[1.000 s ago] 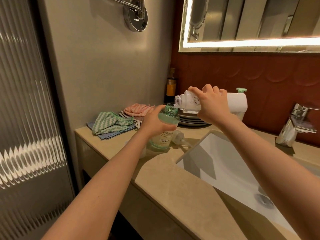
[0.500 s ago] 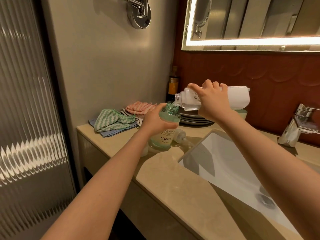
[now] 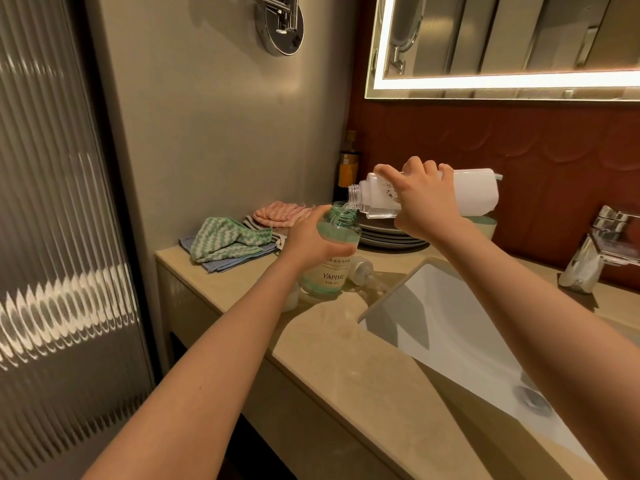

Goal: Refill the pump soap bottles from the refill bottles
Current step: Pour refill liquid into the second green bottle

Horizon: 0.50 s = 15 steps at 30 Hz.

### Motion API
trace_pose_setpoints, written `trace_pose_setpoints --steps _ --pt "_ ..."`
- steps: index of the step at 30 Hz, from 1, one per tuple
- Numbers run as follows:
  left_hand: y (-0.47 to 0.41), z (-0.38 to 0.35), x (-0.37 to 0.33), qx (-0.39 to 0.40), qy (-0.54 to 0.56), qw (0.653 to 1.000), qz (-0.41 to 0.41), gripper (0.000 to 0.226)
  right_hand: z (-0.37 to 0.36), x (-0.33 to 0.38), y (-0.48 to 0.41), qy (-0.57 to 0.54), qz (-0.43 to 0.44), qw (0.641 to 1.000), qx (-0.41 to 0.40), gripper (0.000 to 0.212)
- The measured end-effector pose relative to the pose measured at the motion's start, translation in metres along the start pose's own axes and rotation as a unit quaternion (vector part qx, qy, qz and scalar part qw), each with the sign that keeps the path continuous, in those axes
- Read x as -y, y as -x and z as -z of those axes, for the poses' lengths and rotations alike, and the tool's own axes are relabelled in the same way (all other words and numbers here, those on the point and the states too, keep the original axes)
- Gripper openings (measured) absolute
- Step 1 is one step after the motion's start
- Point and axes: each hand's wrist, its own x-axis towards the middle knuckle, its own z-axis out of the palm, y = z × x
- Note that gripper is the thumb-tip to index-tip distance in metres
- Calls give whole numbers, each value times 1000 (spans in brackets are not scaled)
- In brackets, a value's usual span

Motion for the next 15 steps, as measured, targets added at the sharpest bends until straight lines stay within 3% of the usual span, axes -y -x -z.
trace_pose_setpoints --steps 15 --pt "2 2 2 -3 13 1000 1 87 -4 4 -3 -6 -1 1000 -7 74"
